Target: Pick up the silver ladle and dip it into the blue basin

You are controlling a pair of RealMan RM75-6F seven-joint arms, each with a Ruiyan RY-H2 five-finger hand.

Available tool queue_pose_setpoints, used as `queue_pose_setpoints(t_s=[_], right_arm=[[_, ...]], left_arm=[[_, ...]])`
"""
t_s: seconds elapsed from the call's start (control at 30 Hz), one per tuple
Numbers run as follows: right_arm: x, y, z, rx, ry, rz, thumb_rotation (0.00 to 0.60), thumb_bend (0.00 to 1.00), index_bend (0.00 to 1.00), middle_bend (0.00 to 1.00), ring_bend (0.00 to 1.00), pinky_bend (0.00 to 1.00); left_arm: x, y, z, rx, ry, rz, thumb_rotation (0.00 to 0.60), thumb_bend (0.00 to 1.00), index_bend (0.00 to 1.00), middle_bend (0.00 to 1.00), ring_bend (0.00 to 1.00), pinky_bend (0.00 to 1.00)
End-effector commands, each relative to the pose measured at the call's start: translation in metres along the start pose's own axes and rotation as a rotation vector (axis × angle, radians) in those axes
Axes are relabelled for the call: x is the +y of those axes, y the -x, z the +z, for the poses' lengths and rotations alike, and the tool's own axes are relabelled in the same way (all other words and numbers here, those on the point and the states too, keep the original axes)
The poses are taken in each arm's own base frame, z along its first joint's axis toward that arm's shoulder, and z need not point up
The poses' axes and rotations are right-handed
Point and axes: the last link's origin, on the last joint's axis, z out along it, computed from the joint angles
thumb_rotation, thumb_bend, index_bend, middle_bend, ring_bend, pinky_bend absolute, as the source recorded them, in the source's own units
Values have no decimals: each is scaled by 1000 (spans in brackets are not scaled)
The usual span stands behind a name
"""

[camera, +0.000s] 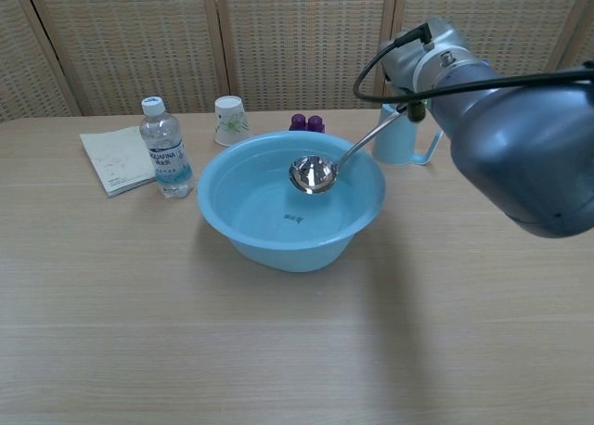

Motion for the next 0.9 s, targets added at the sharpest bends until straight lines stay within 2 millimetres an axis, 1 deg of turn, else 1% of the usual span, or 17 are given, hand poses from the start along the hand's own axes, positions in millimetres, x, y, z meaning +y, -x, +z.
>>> queue_pose_setpoints(t_s=[0.03,0.07,0.1,0.17,0.27,0.43,0.73,0.9], right_arm=[[-11,3,0,44,-10,-61,600,720,715,922,934,1000],[-14,7,0,65,-19,-109,600,720,715,922,934,1000],[-17,13,0,86,-35,-195,600,720,716,922,934,1000],[-21,20,0,101,-41,-236,600,720,716,923,934,1000],[-23,25,0,121,-47,-283,600,720,717,924,934,1000],[-25,34,-2,199,-106,-429,600,721,717,928,934,1000],[-31,43,-10,244,-171,-513,600,727,719,929,935,1000],[-36,48,-19,273,-210,-582,600,729,720,930,935,1000]], left_arm=[[0,0,0,-3,0,-2,600,0,0,0,0,0],[0,1,1,-10,2,-7,600,0,0,0,0,0],[0,1,1,-16,2,-10,600,0,0,0,0,0],[-1,0,2,-16,3,-12,600,0,0,0,0,0],[-1,0,2,-16,2,-15,600,0,0,0,0,0],[-1,0,2,-17,2,-16,600,0,0,0,0,0],[0,2,2,-19,3,-9,600,0,0,0,0,0],[1,2,2,-17,4,-6,600,0,0,0,0,0]])
